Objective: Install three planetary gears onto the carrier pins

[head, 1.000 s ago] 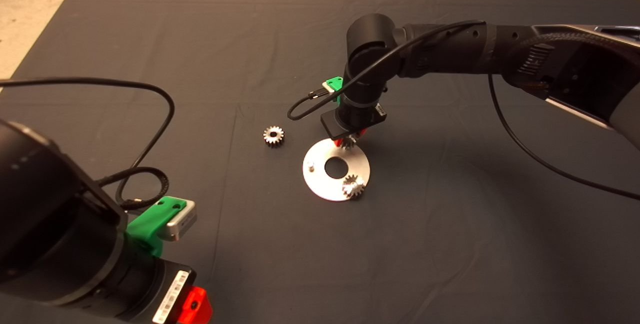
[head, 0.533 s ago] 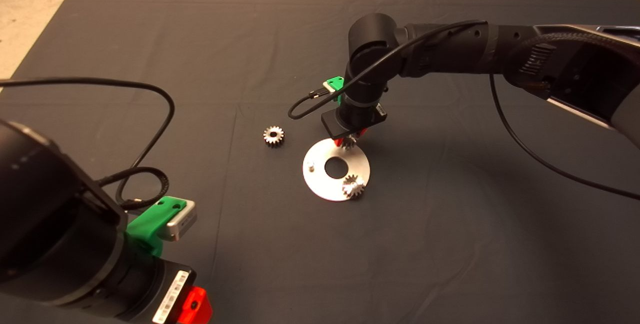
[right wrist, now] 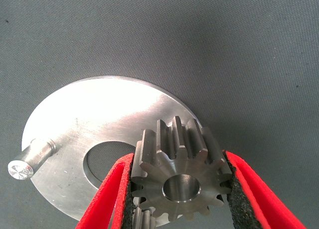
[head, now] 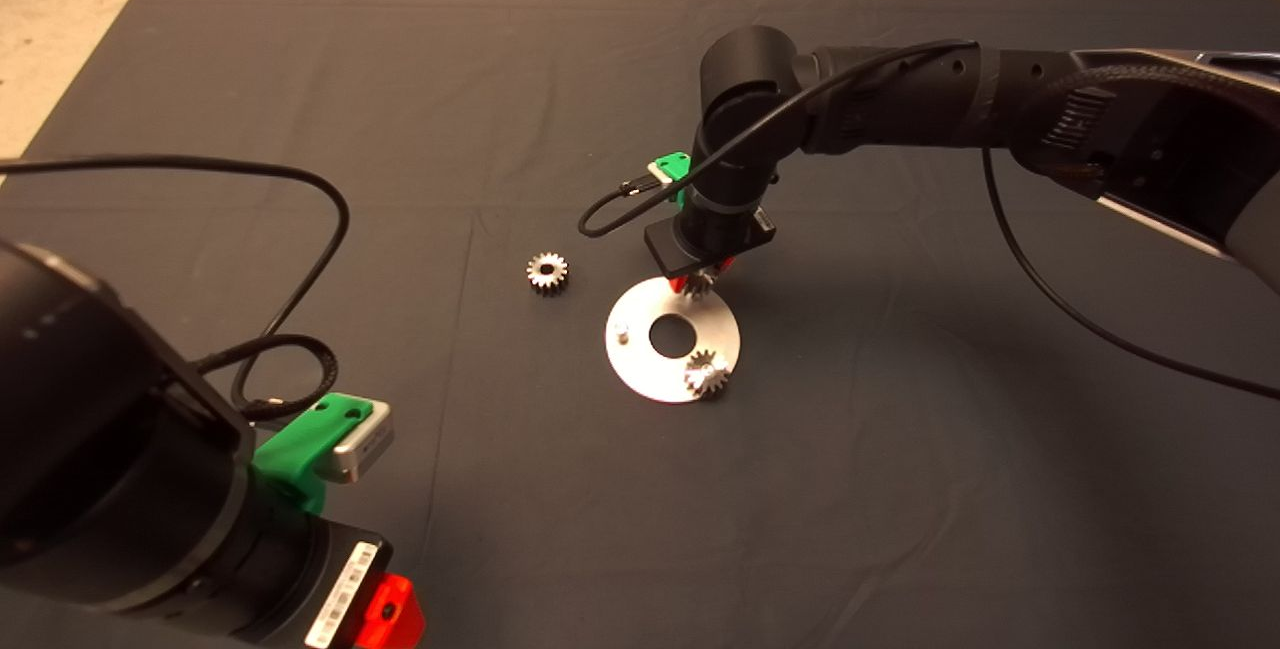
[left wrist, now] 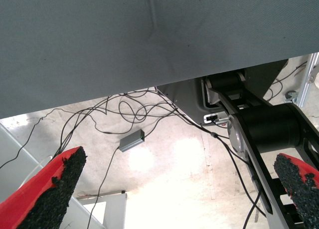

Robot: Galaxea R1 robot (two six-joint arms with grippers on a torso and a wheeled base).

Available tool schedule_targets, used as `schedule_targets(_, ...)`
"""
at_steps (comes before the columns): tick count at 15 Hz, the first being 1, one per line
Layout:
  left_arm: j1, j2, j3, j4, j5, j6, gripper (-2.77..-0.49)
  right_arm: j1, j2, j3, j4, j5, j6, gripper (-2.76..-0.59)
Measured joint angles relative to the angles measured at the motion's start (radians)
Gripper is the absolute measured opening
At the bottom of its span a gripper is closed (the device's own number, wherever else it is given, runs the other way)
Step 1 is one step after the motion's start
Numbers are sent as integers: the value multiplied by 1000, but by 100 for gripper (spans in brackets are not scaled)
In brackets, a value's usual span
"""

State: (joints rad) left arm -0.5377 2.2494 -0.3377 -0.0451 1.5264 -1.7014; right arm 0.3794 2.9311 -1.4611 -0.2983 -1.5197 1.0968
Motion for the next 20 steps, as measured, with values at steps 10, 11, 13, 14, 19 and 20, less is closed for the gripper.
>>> schedule_targets(10, 0, 0, 0, 0, 0, 0, -51, -1, 0, 12, 0, -4, 0, -229)
schedule_targets(11, 0, 0, 0, 0, 0, 0, -51, -1, -1, 13, 0, -4, 0, -229)
schedule_targets(13, 0, 0, 0, 0, 0, 0, -51, -1, -3, 15, 0, -4, 0, -229)
schedule_targets(14, 0, 0, 0, 0, 0, 0, -51, -2, -3, 16, 0, -4, 0, -229)
schedule_targets(19, 0, 0, 0, 0, 0, 0, -51, -2, -11, 18, 0, -2, 0, -229)
schedule_targets(20, 0, 0, 0, 0, 0, 0, -51, -3, -12, 18, 0, -4, 0, -229)
